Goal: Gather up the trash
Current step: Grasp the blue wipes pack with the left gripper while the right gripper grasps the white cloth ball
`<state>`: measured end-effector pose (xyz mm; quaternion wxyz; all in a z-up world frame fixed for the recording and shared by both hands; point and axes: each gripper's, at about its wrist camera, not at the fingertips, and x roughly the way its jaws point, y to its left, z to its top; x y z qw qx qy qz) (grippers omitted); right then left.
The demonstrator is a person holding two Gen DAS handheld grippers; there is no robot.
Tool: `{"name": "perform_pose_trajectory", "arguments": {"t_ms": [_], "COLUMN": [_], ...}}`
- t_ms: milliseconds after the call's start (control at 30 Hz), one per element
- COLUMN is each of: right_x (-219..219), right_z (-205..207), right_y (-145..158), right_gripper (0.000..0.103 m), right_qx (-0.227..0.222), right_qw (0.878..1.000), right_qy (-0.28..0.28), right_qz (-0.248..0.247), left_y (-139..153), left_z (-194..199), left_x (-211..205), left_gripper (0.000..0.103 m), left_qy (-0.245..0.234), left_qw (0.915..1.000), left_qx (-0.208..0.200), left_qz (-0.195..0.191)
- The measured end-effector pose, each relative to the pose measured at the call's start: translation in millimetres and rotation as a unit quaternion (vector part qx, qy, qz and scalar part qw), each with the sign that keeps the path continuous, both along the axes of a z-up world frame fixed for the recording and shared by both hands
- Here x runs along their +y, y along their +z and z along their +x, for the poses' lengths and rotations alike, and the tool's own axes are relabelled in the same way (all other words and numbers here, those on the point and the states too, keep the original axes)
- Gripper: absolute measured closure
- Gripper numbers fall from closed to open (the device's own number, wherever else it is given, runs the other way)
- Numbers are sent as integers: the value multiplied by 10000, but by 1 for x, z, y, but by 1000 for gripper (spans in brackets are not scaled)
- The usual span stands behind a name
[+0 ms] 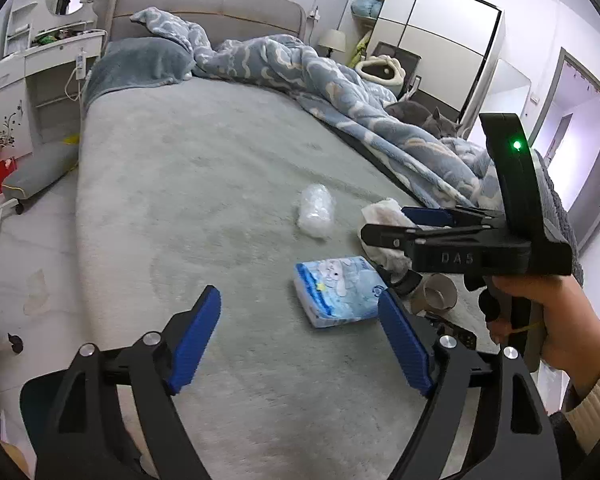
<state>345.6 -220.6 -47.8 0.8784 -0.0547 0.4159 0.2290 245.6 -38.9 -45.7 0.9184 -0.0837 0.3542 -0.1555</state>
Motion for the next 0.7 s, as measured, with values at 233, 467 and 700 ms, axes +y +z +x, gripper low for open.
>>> {"name": "perform_pose_trajectory", "arguments": {"t_ms": [233, 467, 700], "right_x": [-22, -35, -46], "right_z": [14, 26, 32], "right_y": [-9, -18, -25], "right_gripper": [24, 24, 24], "right_qx": [210, 401, 475], "right_qw": [9994, 9979, 9975], "right_qy": [-202, -316, -396], "right_qz": [205, 394, 351], "left_y": [-9, -25, -36], "left_z": [11, 24, 34], "left_x": [-24, -44, -58], "left_gripper": [18, 17, 17], "left_qy": [-230, -405, -447], "left_qw": [9996, 9980, 9967], "left_qx": [133, 401, 533], "left_qz": [117, 261, 422]}}
